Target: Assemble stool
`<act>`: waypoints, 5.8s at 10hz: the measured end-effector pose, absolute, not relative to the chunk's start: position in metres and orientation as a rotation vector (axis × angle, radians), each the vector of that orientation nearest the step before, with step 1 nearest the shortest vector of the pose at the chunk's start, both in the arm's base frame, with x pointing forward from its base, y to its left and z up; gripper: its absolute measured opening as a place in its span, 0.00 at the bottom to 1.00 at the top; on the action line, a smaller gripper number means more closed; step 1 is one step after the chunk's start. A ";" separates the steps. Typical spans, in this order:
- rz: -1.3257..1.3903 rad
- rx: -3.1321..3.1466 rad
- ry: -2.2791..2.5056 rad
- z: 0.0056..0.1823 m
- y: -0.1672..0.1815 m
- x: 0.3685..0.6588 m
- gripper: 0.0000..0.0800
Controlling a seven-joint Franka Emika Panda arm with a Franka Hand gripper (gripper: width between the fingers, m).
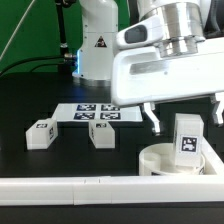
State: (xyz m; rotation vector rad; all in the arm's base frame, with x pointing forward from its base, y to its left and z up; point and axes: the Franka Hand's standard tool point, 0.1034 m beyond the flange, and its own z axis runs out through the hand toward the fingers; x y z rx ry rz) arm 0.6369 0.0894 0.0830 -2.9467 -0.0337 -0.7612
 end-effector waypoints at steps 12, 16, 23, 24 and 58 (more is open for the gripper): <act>0.039 -3.028 0.182 0.089 0.097 0.649 0.81; 0.057 -3.025 0.288 0.084 0.094 0.652 0.67; 0.113 -2.858 0.966 0.079 0.102 0.650 0.00; 0.113 -2.858 0.965 0.079 0.102 0.650 0.00; 0.194 -2.666 1.433 0.066 0.128 0.623 0.42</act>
Offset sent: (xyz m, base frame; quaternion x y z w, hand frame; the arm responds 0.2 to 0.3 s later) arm 0.0000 0.0000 0.0000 0.0000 -0.1296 0.0000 0.9916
